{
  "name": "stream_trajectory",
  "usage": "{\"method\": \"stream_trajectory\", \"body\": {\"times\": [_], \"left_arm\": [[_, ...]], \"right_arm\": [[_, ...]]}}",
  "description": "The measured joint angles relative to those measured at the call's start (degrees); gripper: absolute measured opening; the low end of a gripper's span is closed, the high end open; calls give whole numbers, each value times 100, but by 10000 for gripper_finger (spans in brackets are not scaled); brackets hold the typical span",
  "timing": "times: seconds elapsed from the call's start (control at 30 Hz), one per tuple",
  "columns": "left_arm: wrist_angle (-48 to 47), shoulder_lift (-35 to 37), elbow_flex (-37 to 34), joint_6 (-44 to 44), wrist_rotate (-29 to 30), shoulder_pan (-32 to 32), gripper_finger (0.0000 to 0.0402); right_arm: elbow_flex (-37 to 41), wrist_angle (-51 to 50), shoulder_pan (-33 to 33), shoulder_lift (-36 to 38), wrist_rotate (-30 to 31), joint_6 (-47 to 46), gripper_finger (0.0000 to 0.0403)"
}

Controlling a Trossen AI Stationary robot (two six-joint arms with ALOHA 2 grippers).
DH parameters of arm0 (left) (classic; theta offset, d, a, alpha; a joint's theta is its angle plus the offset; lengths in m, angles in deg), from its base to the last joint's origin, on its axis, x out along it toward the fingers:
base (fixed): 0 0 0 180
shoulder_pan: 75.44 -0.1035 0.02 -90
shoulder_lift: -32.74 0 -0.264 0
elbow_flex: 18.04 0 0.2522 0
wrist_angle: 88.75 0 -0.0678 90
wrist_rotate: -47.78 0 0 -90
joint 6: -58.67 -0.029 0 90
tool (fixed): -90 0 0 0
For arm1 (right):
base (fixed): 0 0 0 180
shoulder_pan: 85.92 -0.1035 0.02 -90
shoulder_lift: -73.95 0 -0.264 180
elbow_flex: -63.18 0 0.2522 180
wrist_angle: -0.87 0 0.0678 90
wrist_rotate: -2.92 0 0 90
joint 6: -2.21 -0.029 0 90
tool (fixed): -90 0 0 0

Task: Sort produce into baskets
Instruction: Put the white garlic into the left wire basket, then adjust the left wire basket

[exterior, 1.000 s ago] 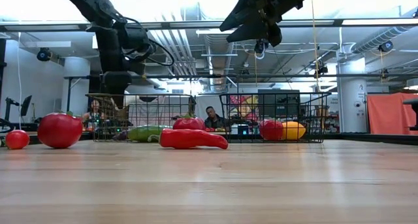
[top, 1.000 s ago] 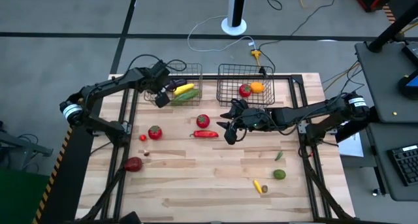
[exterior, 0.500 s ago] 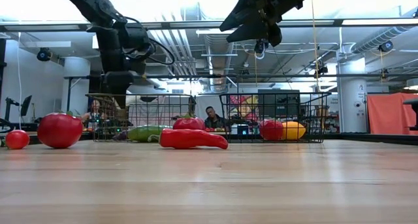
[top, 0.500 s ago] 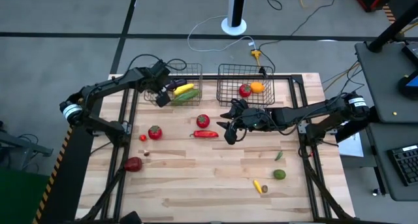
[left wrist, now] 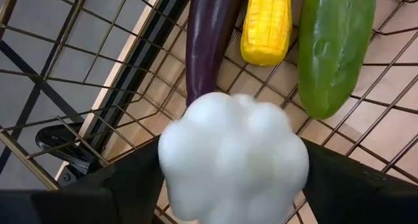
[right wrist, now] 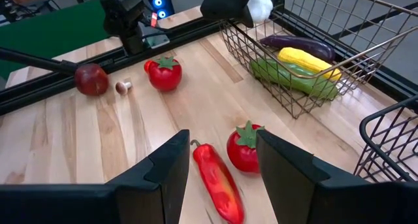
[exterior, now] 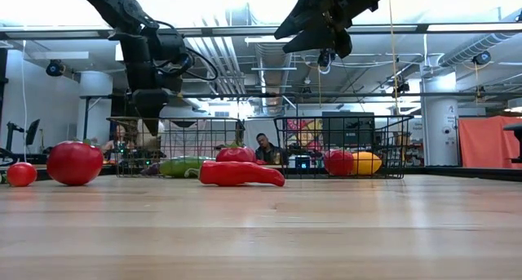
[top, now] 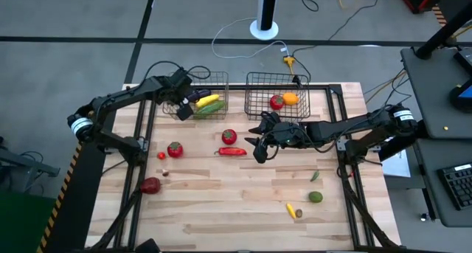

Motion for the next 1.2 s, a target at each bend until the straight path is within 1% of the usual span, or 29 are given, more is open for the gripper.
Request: {"method": "stream_trajectory", "body": {"times": [0.23,0.43,0.63,0.8,1.2], "left_arm": [[24,0,-7,22,-19,0,303],[189,0,-177,17,-44,0,303],[214,4,-393,24,-101,4,319],[335,33,-367,13,33,0,329],[476,84,-187,-192,63,0,329]], "right_arm": [[0,0,0,0,0,0,169],[2,0,0,0,0,0,169],[2,2,0,0,0,0,169],[2,1,0,0,0,0,169],[2,1,0,0,2,6,169]]}}
